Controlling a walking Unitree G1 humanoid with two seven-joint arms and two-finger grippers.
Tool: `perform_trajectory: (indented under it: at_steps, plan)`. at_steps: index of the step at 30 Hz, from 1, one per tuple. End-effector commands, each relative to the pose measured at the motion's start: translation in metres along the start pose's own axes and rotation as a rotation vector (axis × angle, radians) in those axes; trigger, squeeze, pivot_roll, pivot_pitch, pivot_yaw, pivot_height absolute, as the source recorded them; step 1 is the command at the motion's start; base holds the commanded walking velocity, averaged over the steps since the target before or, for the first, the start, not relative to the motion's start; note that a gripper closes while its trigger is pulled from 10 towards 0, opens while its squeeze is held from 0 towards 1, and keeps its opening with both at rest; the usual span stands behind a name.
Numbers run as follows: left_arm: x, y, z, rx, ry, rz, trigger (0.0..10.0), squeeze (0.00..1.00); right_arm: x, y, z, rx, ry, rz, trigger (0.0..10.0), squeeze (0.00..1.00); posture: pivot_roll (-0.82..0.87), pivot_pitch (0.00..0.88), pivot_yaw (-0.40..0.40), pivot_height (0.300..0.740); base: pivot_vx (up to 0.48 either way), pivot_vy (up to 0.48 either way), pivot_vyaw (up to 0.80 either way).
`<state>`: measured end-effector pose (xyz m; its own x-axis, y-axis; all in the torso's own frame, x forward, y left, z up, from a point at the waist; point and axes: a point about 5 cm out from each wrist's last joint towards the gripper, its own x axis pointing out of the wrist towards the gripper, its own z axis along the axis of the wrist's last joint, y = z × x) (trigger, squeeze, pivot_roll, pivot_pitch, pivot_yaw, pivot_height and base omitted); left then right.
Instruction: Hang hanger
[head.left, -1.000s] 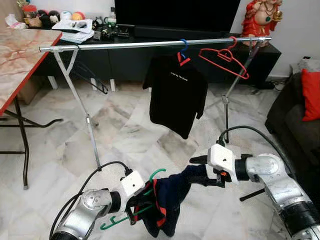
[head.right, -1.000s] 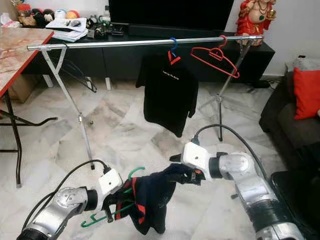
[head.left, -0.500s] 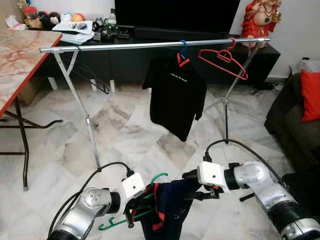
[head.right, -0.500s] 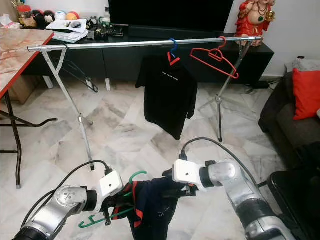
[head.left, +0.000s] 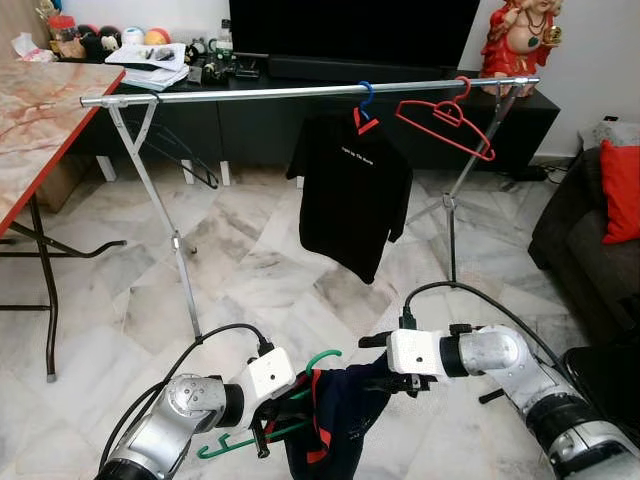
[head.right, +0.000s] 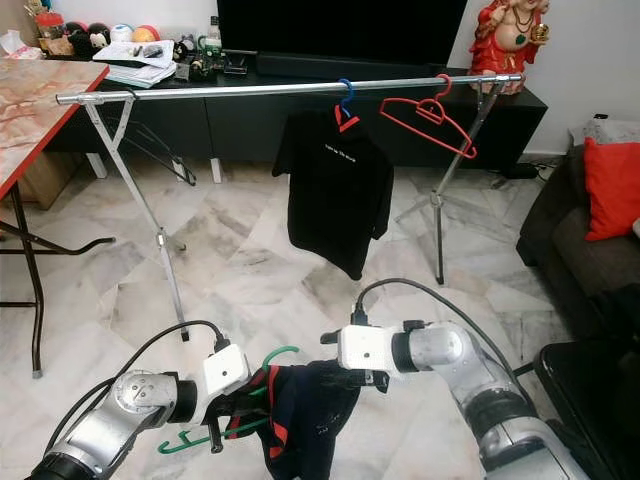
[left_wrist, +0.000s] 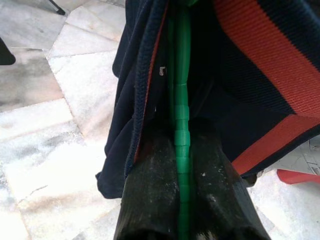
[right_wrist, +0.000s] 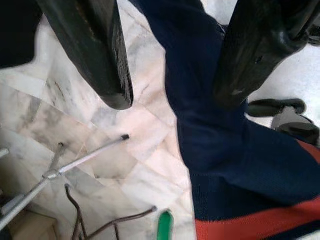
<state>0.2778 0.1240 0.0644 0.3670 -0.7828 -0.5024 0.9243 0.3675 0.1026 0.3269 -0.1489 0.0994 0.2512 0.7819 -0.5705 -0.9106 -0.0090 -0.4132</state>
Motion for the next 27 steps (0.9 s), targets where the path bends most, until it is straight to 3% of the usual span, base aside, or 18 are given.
perform_trajectory:
  at_steps: [1, 8, 27]
  plan:
    - [0.0, 0.002, 0.013, 0.054, -0.029, -0.01, 10.0, 0.0, 0.001, 0.003, -0.001, -0.009, 0.005, 0.034, 10.0, 0.0, 0.04, 0.074, -0.096, 0.74, 0.0, 0.0, 0.0]
    - [-0.001, 0.0, 0.022, 0.127, -0.045, -0.048, 10.0, 0.0, 0.01, 0.008, 0.0, 0.019, -0.018, 0.085, 10.0, 0.0, 0.05, 0.086, -0.101, 0.74, 0.0, 0.0, 0.0]
    - [0.001, 0.0, 0.034, 0.294, -0.067, -0.068, 10.0, 0.0, 0.012, 0.017, -0.006, 0.096, -0.011, 0.153, 10.0, 0.0, 0.05, 0.1, -0.111, 0.74, 0.0, 0.0, 0.0]
